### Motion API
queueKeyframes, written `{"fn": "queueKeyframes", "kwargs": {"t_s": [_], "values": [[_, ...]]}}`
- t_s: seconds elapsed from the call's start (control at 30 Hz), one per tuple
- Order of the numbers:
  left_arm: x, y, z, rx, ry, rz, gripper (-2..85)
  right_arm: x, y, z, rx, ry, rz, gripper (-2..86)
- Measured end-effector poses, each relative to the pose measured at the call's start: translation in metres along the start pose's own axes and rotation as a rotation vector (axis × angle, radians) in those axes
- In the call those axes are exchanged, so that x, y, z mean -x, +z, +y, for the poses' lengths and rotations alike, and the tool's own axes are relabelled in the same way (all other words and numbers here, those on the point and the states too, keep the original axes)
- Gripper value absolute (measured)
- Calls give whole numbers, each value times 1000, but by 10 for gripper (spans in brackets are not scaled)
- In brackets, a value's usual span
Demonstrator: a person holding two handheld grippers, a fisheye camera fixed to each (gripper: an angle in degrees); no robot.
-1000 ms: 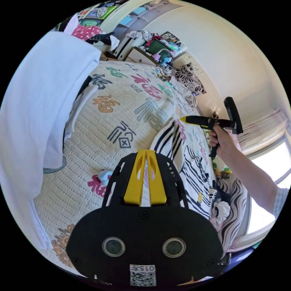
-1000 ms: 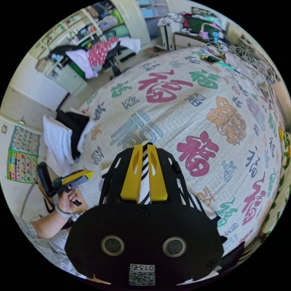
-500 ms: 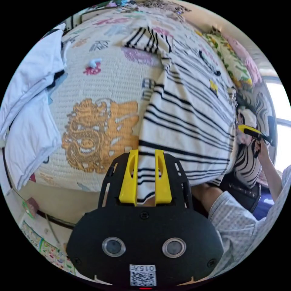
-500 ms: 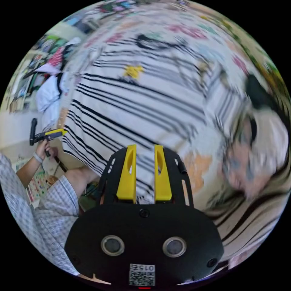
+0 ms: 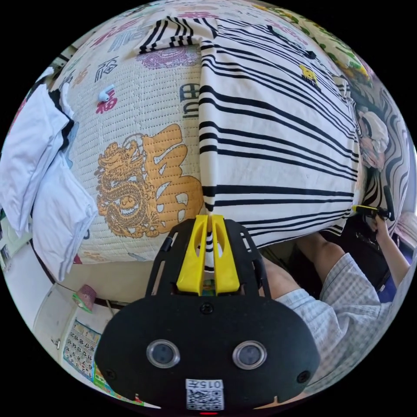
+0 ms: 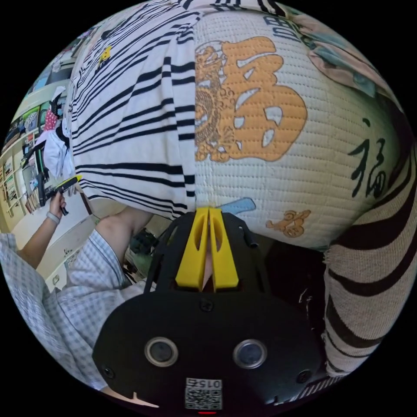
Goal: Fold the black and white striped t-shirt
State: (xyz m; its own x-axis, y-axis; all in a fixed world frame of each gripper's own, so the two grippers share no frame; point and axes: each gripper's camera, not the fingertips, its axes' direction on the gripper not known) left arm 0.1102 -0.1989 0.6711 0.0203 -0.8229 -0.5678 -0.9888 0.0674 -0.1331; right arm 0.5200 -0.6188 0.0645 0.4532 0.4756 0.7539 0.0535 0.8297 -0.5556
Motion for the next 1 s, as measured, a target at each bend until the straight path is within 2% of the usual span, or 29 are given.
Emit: {"fn": "queueKeyframes", "kwargs": {"t_s": [0.1, 0.23, 0.3, 0.47, 0.67, 0.93, 1.0], "values": [[-7, 4, 0, -30, -56, 8, 7, -17, 4, 16, -33, -1, -41, 9], [-18, 5, 4, -48, -120, 30, 34, -23, 6, 28, -121, -34, -129, 71], [-26, 1, 6, -65, -120, 39, 48, -17, 12, 29, -120, -55, -103, 76], [-51, 18, 2, -58, -113, -15, 69, -5, 25, 30, -123, 3, 105, 74], [-72, 25, 6, -134, -145, -65, 68, -18, 27, 45, -173, 72, 95, 73], [-58, 20, 14, -170, -149, 122, 14, -35, 19, 54, -101, 95, 94, 7], [-60, 19, 17, -171, -128, 116, 11, -40, 18, 59, -95, 86, 101, 4]]}}
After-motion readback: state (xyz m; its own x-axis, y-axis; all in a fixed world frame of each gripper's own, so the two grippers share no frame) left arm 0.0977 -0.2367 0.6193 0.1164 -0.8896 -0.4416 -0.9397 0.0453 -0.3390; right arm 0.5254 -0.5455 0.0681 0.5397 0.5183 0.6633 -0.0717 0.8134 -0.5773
